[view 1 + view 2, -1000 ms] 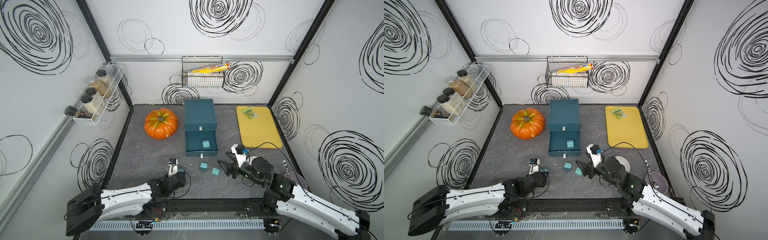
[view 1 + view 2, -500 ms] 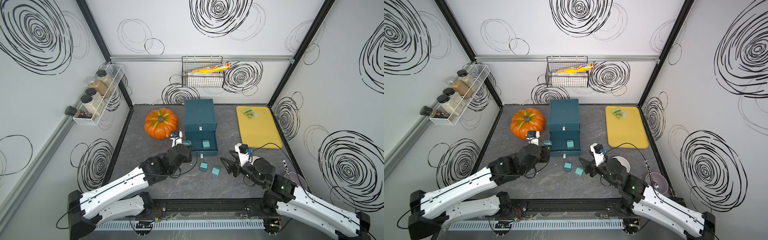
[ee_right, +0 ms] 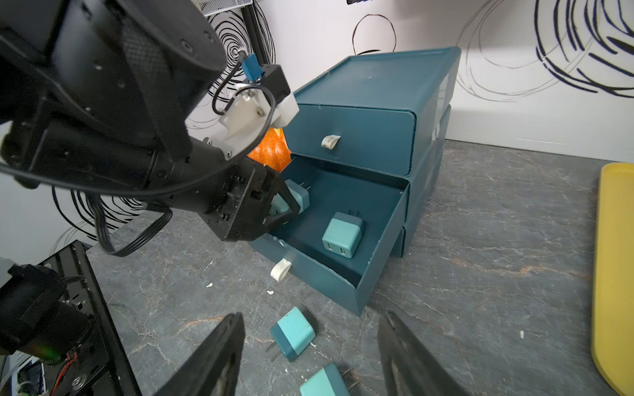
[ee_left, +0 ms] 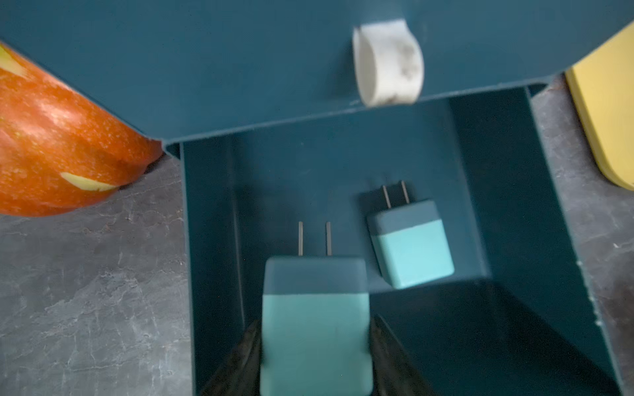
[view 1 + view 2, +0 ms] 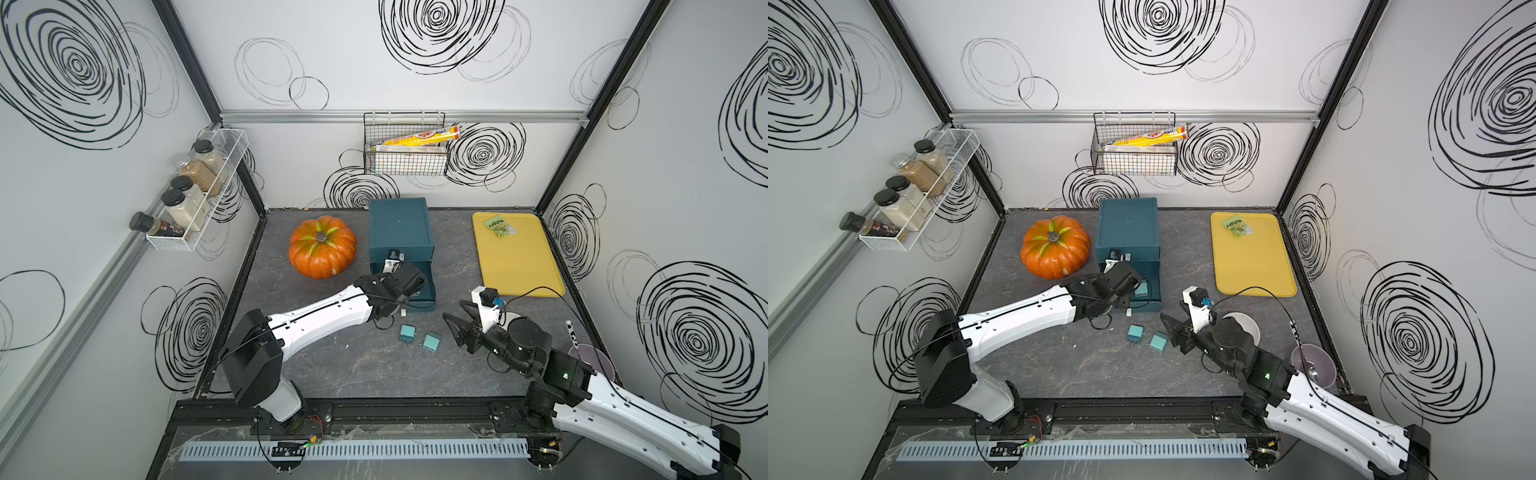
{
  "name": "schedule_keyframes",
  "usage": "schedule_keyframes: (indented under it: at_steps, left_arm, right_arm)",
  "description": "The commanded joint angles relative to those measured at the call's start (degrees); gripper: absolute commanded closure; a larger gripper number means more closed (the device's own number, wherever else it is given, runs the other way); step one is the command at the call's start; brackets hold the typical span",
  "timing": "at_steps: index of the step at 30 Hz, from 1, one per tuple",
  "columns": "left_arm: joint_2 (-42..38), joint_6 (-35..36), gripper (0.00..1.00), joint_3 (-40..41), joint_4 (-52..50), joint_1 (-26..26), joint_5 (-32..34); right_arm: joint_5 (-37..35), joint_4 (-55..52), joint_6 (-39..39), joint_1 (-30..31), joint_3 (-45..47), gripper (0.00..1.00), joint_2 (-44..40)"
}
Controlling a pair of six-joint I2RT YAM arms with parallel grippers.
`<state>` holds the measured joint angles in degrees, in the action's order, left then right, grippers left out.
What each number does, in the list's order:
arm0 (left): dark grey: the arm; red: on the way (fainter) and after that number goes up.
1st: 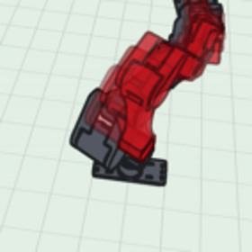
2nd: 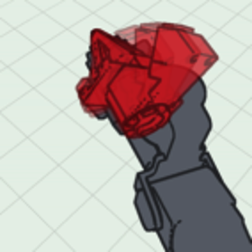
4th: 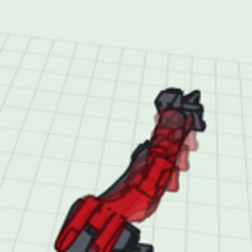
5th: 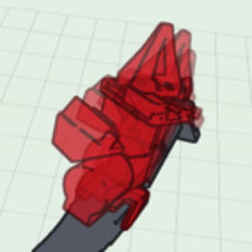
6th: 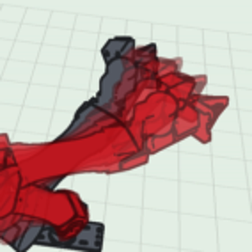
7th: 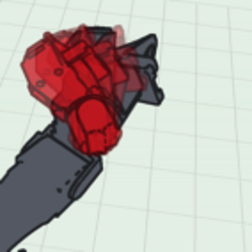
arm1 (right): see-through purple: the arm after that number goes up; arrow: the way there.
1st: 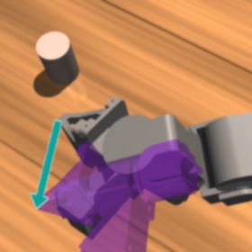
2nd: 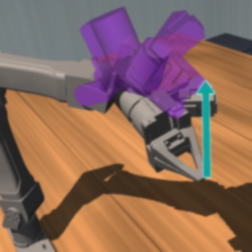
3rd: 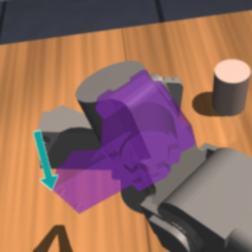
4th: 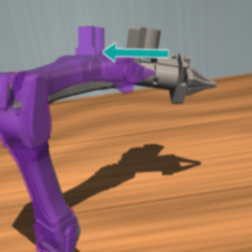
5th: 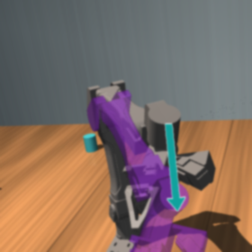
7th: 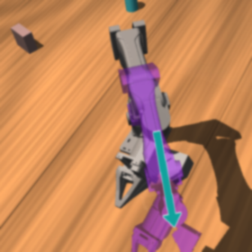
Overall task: Place the plugs into the drawer by color
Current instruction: Place the plug in the drawer.
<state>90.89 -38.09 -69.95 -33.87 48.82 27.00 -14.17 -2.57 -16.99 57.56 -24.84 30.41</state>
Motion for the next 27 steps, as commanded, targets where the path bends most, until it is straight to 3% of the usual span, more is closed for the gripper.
schedule_keyframes:
  at_steps: [1, 7, 9, 14, 19, 27]
  left_arm:
    - [2.1, 2.6, 0.74, -0.8, 2.7, -1.8, 0.6]
    - [4.2, 2.5, 0.7, 1.2, 5.6, -3.0, -0.9]
    - [4.0, 2.3, 0.59, 1.9, 6.8, -3.0, -1.0]
    - [4.4, 2.1, 0.48, 2.2, 7.5, -3.0, -1.4]
    - [3.7, 1.8, 0.3, 1.6, 6.8, -3.0, -1.7]
    - [-1.3, 2.0, 0.33, 0.6, 4.8, -2.9, -1.3]
  right_arm:
    - [-0.9, -0.3, -0.5, -0.1, 0.6, 0.34, -0.4]
    - [-0.6, 0.1, -0.4, -0.2, 0.5, 0.34, 0.6]
    - [-0.5, 0.0, -0.3, -0.1, 0.5, 0.34, 1.0]
    - [-0.8, 0.4, -0.3, -0.1, 0.5, 0.33, 1.6]
    - [-0.6, 0.5, -0.2, -0.1, 0.5, 0.32, 3.1]
    - [-2.4, 0.0, -1.3, -0.1, 0.5, 0.32, 5.4]
